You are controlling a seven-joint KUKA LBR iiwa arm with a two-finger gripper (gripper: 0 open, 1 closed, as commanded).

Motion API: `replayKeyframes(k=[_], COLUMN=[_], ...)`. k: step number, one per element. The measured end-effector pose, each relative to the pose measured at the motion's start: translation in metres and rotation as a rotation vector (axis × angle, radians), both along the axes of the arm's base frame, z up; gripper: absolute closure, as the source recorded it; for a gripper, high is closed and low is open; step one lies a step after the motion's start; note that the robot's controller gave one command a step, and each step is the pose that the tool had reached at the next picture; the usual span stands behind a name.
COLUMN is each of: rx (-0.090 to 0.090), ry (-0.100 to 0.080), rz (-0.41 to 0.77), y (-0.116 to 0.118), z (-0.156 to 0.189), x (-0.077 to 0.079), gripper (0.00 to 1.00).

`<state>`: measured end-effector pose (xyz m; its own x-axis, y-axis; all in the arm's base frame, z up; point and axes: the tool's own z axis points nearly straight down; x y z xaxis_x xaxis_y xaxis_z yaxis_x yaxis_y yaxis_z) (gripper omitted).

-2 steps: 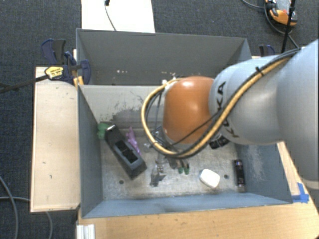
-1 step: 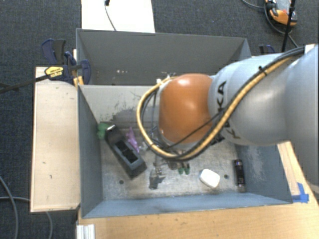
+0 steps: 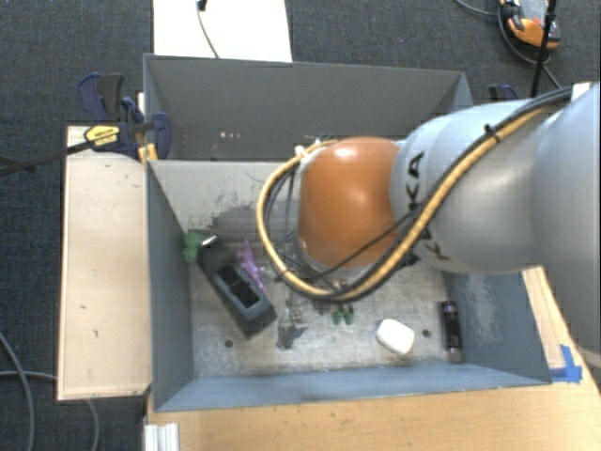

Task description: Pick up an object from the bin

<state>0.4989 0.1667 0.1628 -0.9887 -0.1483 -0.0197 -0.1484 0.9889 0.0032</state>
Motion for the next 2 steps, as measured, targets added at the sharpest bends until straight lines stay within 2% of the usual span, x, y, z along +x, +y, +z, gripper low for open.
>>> replayKeyframes(k=[1, 2], rx=[-0.003, -0.006], ry=[0.020, 0.019], rz=[-0.220, -0.143], y=[0.005, 0.027], z=[-0.038, -0.068], x=[-0.005, -0.003], gripper=[0.00, 1.00])
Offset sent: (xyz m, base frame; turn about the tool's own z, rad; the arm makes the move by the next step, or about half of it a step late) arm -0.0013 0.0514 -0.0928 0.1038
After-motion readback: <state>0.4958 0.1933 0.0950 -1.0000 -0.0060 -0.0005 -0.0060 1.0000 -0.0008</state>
